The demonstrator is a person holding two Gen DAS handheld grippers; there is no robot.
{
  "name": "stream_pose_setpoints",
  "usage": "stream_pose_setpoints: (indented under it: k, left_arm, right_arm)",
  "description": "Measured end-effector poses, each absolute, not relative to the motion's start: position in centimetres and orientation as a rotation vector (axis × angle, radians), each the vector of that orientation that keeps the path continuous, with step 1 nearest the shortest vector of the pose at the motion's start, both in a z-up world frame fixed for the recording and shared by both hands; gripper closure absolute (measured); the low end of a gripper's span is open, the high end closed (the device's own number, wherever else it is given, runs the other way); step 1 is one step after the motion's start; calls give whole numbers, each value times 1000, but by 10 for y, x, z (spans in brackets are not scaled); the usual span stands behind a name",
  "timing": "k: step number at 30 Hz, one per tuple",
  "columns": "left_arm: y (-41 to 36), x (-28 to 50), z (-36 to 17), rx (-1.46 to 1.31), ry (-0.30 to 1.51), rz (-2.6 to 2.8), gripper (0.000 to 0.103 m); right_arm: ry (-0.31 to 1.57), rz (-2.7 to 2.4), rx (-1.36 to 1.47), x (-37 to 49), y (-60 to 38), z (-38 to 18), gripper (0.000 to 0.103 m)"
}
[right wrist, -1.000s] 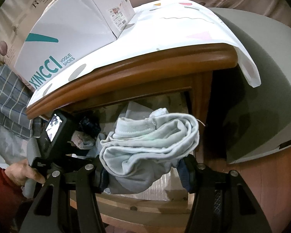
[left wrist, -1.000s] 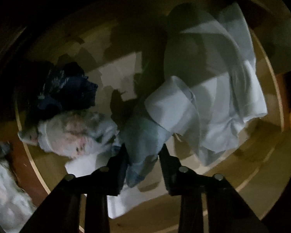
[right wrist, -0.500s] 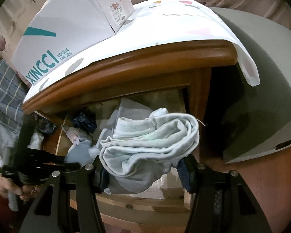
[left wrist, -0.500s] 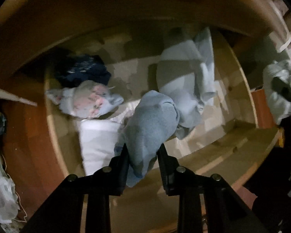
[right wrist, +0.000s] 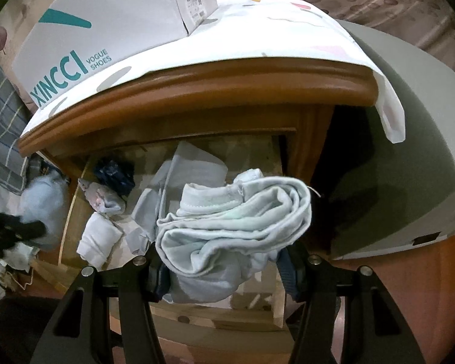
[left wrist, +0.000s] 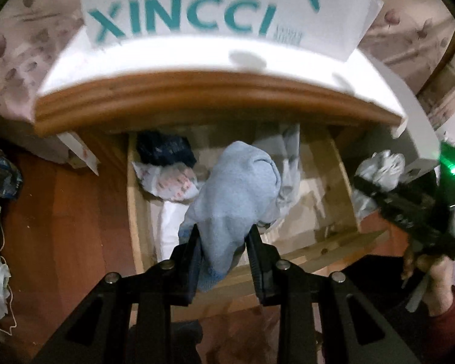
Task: Take underwear out of drawer
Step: 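Lift the blue garment into the white box and open the left gripper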
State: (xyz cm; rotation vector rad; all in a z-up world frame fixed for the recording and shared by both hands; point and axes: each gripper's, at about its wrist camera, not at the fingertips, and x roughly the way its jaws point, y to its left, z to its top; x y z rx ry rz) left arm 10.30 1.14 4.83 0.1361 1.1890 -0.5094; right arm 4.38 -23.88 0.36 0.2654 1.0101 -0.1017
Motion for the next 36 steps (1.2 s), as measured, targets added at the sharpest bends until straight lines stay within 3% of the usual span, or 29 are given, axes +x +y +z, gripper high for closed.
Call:
stream_pose_setpoints:
  k: [11,23,36]
  left_arm:
    - [41,106,164,47,972,-478,75]
    - [37,172,265,3,802,-366,75]
    - [-3,254,246,75,880,-289,75]
  right_arm:
    - [1034,-138,250,46,-237,-3,49]
    - [1047,-147,264,47,-240,-6,49]
    - [1058,-153,287,48,-244,-8,49]
